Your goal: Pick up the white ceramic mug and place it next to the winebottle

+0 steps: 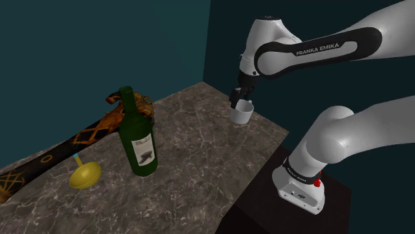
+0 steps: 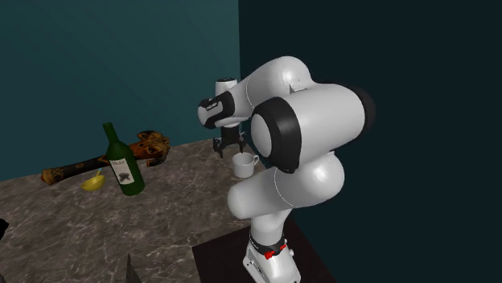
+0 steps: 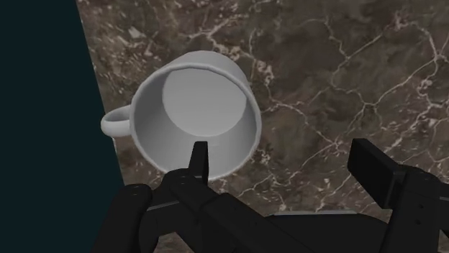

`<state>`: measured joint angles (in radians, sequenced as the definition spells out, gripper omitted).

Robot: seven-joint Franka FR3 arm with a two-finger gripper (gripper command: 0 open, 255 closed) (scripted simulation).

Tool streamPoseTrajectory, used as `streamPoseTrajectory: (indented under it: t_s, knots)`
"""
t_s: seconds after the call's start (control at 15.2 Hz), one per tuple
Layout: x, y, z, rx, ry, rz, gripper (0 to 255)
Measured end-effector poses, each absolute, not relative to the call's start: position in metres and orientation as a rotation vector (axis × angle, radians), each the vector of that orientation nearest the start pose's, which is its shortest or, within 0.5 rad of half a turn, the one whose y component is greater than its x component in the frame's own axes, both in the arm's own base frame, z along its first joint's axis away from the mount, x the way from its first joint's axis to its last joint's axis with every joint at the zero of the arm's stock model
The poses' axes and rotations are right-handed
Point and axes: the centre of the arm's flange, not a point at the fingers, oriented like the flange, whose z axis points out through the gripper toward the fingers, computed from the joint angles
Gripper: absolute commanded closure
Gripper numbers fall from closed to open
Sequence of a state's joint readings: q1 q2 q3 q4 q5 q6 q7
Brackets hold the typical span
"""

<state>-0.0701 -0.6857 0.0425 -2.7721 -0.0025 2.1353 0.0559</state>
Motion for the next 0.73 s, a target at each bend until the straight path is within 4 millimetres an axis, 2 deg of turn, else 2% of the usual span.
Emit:
streamPoseTrajectory:
  t_s: [0.07,0.2,0.59,0.73]
  knots:
    - [0.332,-0.011,0.394,-3.177,0.146,-0.072,0]
    - [0.334,-0.016,0.38,-3.188,0.147,-0.072,0]
    - [0.336,-0.017,0.346,-3.192,0.147,-0.071,0]
    - [0.336,-0.017,0.341,-3.192,0.147,-0.072,0]
